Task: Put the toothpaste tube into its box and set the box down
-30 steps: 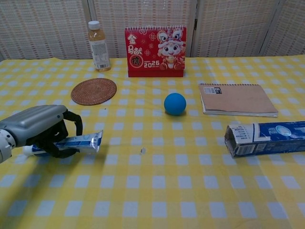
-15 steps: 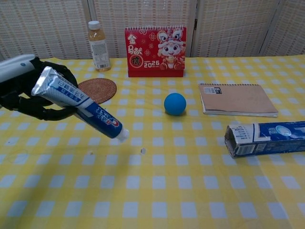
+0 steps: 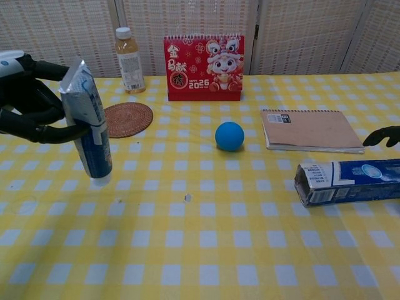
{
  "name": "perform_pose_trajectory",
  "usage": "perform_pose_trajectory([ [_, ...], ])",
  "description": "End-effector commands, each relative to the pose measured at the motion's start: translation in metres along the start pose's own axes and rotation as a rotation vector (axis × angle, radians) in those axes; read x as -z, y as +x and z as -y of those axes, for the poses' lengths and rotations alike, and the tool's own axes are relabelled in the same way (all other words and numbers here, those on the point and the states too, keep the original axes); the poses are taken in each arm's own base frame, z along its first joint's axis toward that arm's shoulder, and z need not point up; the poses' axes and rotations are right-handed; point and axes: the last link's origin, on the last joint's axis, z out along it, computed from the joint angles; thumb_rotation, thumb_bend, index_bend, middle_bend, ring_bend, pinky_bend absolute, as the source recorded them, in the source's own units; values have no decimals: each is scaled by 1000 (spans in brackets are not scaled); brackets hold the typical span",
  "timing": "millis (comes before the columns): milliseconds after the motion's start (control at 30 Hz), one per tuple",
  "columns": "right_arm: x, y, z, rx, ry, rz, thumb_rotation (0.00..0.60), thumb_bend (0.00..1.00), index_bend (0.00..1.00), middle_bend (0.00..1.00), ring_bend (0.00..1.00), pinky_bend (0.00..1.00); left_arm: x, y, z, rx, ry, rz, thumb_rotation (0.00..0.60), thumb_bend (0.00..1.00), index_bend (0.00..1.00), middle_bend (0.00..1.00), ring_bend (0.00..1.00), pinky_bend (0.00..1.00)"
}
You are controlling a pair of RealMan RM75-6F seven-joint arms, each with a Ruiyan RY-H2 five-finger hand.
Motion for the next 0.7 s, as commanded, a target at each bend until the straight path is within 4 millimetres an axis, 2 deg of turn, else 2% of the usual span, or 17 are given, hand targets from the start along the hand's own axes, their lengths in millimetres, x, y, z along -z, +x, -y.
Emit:
perform_pose_trajectory([
  [33, -7, -6, 4, 15, 2, 16, 600, 292, 222, 217, 220, 190, 1, 2, -1, 0, -1, -4, 600, 593, 784, 1000, 1000, 1000],
  [233, -13, -13, 7, 20, -7, 35, 600, 292, 260, 228, 229, 197, 1, 5, -2, 5, -8, -20, 600, 594, 784, 1000, 1000, 1000],
  [400, -18, -17, 9, 18, -9, 37, 600, 292, 288, 248, 250, 263, 1, 7, -6, 24, -17, -31, 600, 594, 784, 1000, 1000, 1000],
  [500, -19, -19, 10, 22, -13, 28, 600, 291, 339, 289, 281, 292, 1, 9, -11, 41, -26, -33, 600, 594, 784, 1000, 1000, 1000],
  [700, -22, -21, 13, 43, -30, -30, 600, 292, 431, 361, 358, 453, 0, 16, -16, 27, -38, -60, 600, 595, 784, 1000, 1000, 1000],
])
